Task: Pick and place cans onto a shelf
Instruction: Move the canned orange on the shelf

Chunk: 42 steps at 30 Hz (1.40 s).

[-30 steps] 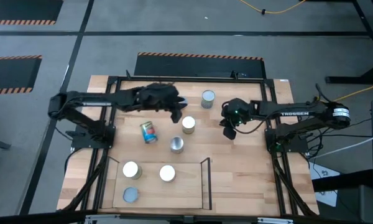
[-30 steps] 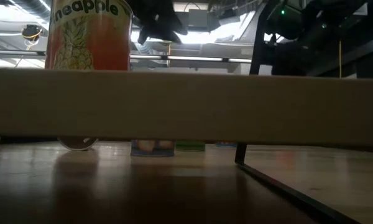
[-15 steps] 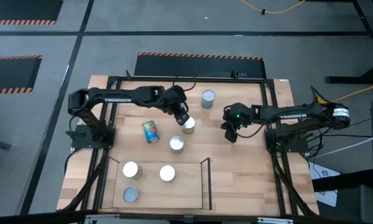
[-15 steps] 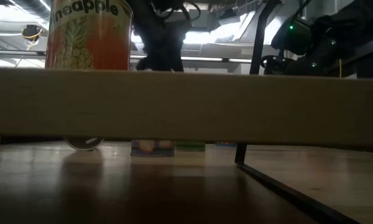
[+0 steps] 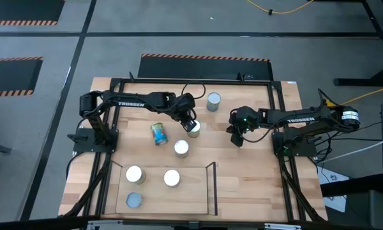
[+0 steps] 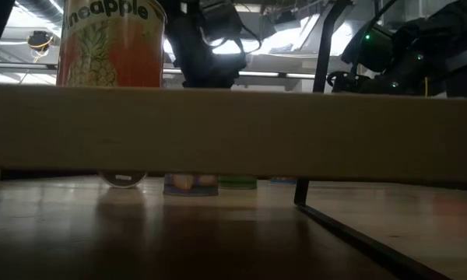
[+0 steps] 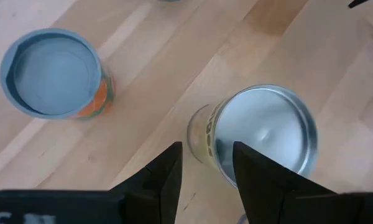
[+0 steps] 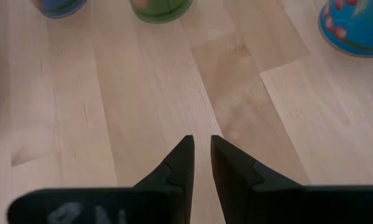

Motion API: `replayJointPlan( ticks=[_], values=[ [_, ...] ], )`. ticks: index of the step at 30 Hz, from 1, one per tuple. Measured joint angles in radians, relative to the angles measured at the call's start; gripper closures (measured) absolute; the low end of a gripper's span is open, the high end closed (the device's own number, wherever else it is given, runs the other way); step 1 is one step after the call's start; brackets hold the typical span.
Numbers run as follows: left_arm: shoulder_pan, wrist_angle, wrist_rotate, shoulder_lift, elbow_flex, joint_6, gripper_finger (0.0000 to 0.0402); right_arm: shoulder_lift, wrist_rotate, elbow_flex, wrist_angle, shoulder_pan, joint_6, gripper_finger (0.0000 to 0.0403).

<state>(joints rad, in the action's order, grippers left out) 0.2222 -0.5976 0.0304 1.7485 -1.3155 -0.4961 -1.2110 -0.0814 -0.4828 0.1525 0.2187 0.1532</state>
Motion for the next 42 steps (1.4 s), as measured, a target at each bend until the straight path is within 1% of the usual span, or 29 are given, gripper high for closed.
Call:
replayJointPlan(
  ticks=[13, 16, 19, 24, 34, 42],
  values=[
    [-0.001, -0.016, 0.000, 0.039, -0.002, 0.000, 0.0267, 0.000, 0.000, 0.000, -0.007, 0.000, 0.000, 0.0344],
    [-0.001, -0.018, -0.004, 0.040, -0.002, 0.001, 0.0273, 0.000, 0.000, 0.000, -0.007, 0.000, 0.000, 0.0344],
    [-0.001, -0.018, -0.024, 0.040, -0.002, 0.008, 0.0285, 0.000, 0.000, 0.000, -0.007, 0.000, 0.000, 0.0344],
    [-0.001, -0.018, -0.025, 0.040, -0.002, 0.009, 0.0313, 0.000, 0.000, 0.000, -0.009, 0.000, 0.000, 0.0344],
    [-0.001, -0.020, -0.027, 0.040, -0.002, 0.038, 0.0393, 0.000, 0.000, 0.000, -0.015, 0.000, 0.000, 0.0344],
    [-0.001, -0.023, -0.025, 0.034, -0.004, 0.038, 0.0399, 0.000, 0.000, 0.000, -0.015, 0.000, 0.000, 0.0344]
  ],
)
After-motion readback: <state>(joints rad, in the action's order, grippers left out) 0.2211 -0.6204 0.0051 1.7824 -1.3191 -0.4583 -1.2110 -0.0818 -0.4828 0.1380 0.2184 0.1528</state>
